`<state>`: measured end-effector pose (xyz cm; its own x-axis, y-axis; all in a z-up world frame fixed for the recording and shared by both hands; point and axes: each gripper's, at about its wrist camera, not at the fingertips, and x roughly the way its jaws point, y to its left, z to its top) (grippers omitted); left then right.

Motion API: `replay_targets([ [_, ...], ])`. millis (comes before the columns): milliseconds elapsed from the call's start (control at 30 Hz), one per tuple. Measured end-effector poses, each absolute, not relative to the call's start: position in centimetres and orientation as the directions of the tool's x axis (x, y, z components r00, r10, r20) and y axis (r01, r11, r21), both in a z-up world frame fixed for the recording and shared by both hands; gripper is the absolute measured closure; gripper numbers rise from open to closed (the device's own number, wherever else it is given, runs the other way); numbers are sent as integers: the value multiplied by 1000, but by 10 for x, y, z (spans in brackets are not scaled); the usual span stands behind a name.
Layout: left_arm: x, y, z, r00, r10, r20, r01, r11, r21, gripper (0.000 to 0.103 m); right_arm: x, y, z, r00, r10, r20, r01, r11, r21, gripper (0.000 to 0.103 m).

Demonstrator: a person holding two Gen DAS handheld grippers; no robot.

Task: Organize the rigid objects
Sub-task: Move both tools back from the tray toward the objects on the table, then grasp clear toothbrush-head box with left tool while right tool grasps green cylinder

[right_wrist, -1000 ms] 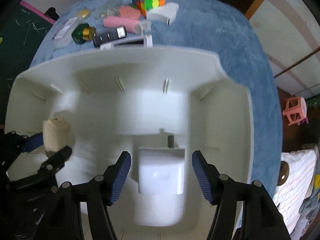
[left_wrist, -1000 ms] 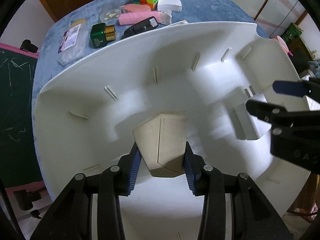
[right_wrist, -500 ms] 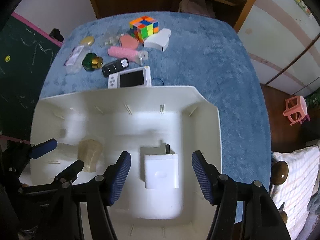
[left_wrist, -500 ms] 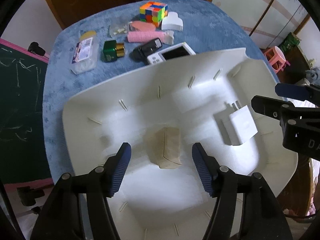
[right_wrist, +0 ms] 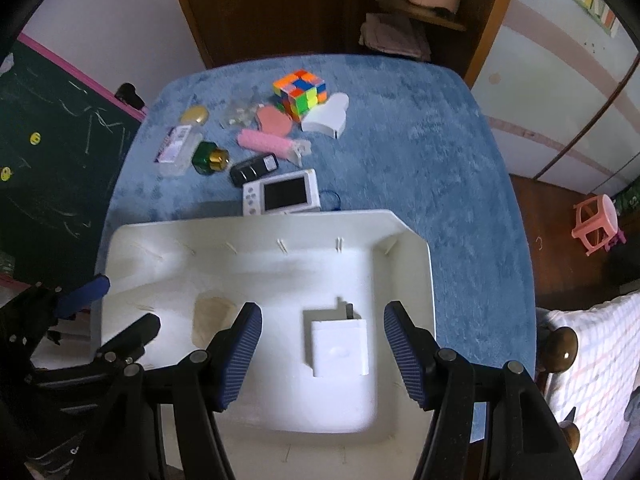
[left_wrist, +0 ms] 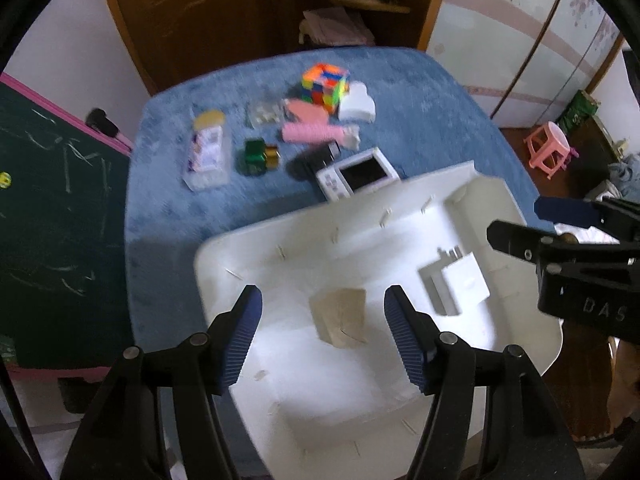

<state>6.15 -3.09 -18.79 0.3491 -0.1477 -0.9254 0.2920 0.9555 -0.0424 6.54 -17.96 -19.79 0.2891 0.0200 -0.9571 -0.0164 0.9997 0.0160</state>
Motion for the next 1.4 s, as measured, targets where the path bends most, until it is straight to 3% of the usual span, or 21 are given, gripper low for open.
replay_targets([
  [967, 154, 23, -79, 583, -88, -808, 109, 994, -30, 31, 135, -135, -95, 462, 146, -875, -143, 986, 89, 38],
  [1200, 203, 37, -99, 561, -29, -828, 53, 999, 0, 30, 183, -120, -108, 426, 198, -883, -147, 978, 148, 38],
  [1400, 255, 53, -153, 481, 20, -876, 6, 1000, 26, 29, 226, -111, -152, 348, 259, -901, -101, 966, 239, 38],
])
